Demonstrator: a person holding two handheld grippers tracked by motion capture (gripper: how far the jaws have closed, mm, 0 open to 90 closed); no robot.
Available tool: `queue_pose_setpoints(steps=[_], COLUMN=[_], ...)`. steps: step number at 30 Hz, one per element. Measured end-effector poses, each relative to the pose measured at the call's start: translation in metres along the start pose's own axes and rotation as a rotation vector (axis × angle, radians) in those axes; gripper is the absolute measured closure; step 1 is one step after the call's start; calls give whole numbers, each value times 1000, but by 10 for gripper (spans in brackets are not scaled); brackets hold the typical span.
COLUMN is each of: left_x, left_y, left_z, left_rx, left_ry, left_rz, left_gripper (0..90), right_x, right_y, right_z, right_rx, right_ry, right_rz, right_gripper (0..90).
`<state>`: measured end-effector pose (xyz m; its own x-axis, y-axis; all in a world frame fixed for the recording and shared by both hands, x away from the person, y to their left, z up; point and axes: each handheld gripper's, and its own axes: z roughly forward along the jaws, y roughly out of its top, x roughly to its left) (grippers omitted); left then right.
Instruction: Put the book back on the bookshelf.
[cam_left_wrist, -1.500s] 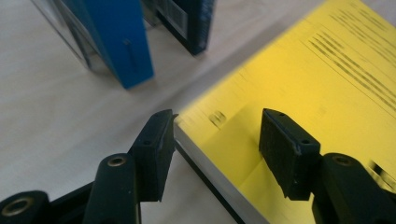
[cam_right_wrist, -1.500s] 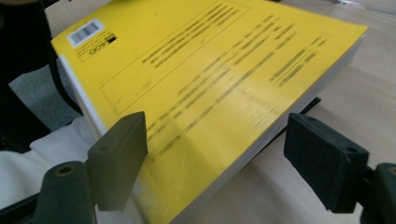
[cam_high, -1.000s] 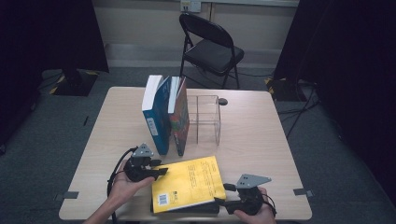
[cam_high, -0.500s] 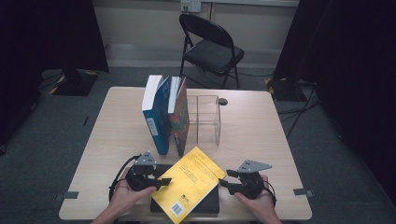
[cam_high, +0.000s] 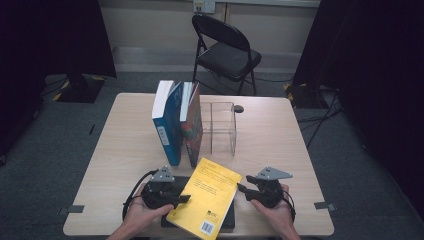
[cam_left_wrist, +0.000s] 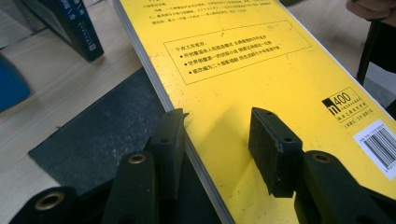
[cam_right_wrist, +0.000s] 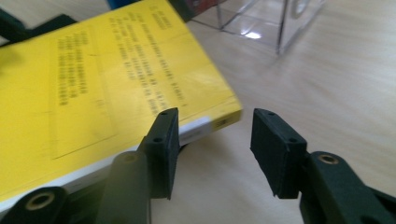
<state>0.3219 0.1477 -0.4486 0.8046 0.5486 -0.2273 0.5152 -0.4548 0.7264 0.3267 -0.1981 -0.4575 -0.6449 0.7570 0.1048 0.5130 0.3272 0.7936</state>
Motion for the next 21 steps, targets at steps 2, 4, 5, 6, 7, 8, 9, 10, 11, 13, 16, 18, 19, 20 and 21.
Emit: queue_pose_setpoints(steps=[2,4,5,6,7,8,9,10,11,13,16,18,19,20,21], left_x=[2,4,5,4,4,3,2,2,2,2,0,-3,-2,-2,-1], left_y=[-1,-1,0,0,1,2,3,4,4,5,5,5,5,5,5], left_z=[1,3,5,7,7,7,7,7,8,9,10,11,11,11,11], left_rx=[-9,-17,-20,-34,-29,-17,-14,-7,-5,-5,-1,3,4,1,2], left_ry=[-9,-18,-23,-19,-14,-5,-1,1,-2,-12,-35,-43,-51,-53,-59], left_rz=[0,-6,-10,-3,-8,-15,-19,-31,-40,-54,-48,-49,-47,-56,-64], left_gripper=[555,536,525,506,491,490,490,491,500,518,538,540,540,544,544], right_x=[6,12,13,14,13,12,11,11,10,8,3,-1,-2,-3,-3], right_y=[-3,-7,-8,-8,-7,-7,-6,-6,-5,-3,1,3,3,4,4], right_z=[-4,-6,-6,-6,-6,-5,-4,-3,-3,-1,3,5,5,5,6], right_rx=[8,10,10,10,11,11,10,13,15,13,13,12,11,10,13], right_ry=[23,38,38,37,42,43,39,40,38,16,-21,-32,-33,-37,-39], right_rz=[-6,-15,-18,-22,-19,-21,-27,-26,-29,-36,-39,-37,-33,-31,-31], right_gripper=[537,566,575,573,572,572,574,573,571,573,589,594,589,580,568])
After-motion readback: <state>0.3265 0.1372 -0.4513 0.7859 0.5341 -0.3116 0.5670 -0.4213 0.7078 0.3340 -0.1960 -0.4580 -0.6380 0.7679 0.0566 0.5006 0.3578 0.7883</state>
